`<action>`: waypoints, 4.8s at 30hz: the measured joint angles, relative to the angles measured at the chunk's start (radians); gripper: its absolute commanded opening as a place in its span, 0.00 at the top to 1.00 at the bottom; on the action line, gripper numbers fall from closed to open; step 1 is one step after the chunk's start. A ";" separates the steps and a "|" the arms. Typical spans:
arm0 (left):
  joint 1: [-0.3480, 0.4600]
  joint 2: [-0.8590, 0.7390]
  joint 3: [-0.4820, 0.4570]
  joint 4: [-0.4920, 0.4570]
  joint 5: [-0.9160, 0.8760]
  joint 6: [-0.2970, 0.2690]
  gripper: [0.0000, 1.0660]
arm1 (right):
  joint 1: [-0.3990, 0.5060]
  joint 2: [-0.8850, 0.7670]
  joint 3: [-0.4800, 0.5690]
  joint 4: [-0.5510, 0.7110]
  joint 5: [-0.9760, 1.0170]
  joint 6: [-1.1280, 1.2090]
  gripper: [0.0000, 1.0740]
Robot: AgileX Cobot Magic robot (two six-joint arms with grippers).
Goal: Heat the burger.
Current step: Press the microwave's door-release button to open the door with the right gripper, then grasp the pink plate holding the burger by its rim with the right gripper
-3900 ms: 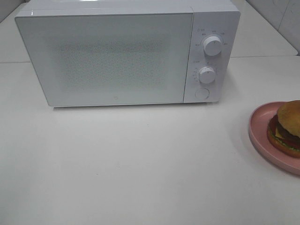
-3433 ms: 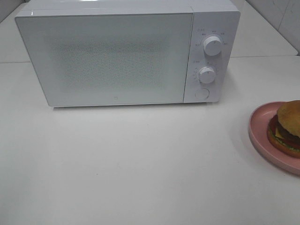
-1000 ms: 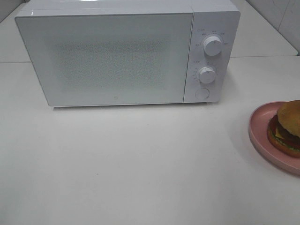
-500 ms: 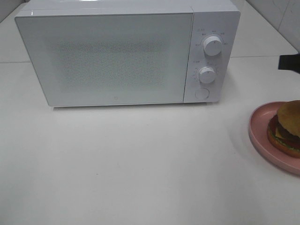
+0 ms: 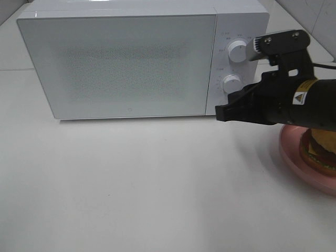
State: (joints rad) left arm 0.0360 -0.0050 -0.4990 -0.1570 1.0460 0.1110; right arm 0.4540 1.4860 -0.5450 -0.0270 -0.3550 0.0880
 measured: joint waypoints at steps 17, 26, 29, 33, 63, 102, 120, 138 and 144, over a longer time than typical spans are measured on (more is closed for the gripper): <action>0.000 0.000 0.000 0.000 0.000 0.000 1.00 | 0.029 0.297 -0.003 0.000 -0.272 0.302 1.00; 0.000 0.000 0.000 0.000 0.000 0.000 1.00 | 0.029 0.393 -0.004 0.001 -0.458 0.746 1.00; 0.000 0.000 0.000 0.000 0.000 0.000 1.00 | 0.029 0.423 -0.004 0.019 -0.517 0.918 1.00; 0.000 0.000 0.000 0.000 0.000 0.000 1.00 | 0.029 0.430 -0.004 0.086 -0.530 1.006 1.00; 0.000 0.000 0.000 0.000 0.000 0.000 1.00 | 0.029 0.559 -0.182 0.456 -0.537 1.085 1.00; 0.000 0.000 0.000 0.000 0.000 0.000 1.00 | 0.032 0.672 -0.254 0.513 -0.609 1.085 1.00; 0.000 0.000 0.000 0.000 0.000 0.000 1.00 | 0.026 0.672 -0.295 0.538 -0.542 1.085 1.00; 0.000 0.000 0.000 0.000 0.000 0.000 1.00 | 0.009 0.594 -0.251 0.485 -0.456 1.084 0.99; 0.000 0.000 0.000 0.000 0.000 0.000 1.00 | 0.009 0.496 -0.120 0.367 -0.489 1.085 0.98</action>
State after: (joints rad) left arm 0.0360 -0.0050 -0.4990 -0.1570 1.0460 0.1110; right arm 0.4630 1.9820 -0.6650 0.3400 -0.8440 1.1730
